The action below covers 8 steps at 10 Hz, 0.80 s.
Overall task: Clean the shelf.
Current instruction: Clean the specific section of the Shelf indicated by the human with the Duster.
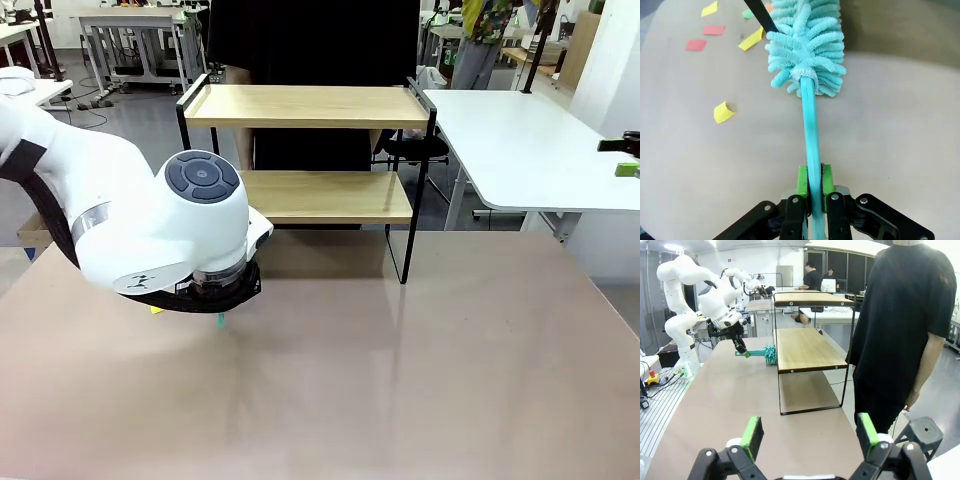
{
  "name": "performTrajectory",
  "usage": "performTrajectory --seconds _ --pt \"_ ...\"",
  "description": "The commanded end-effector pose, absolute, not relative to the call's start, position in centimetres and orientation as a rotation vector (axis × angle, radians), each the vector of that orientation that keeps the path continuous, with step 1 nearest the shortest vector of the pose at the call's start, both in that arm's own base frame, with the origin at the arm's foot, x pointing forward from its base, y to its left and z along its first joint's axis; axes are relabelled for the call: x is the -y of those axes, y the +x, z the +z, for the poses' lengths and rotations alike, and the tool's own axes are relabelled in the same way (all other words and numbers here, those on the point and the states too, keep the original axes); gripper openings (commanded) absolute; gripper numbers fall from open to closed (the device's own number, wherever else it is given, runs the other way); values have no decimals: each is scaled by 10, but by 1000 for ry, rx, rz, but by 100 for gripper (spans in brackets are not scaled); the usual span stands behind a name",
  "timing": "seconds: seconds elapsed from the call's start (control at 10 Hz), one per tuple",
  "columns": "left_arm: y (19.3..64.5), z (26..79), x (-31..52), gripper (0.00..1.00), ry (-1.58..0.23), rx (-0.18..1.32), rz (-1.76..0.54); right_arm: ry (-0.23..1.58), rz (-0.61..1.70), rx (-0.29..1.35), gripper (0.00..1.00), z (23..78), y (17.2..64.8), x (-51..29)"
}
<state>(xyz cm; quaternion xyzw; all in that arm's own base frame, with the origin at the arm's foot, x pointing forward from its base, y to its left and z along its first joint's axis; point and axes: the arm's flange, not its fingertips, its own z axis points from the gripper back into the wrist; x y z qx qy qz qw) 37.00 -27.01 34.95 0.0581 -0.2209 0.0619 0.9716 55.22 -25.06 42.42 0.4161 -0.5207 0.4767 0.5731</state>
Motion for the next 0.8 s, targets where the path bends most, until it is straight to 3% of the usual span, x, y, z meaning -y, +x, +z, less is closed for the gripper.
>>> performTrajectory --seconds 0.0,0.2,0.7 --pt "359 366 274 13 40 492 66 973 1124 1225 100 428 553 249" --pt "343 383 253 13 -78 502 -20 973 1124 1225 100 428 553 249" --pt "313 420 215 13 -174 463 -306 973 1124 1225 100 428 553 249"
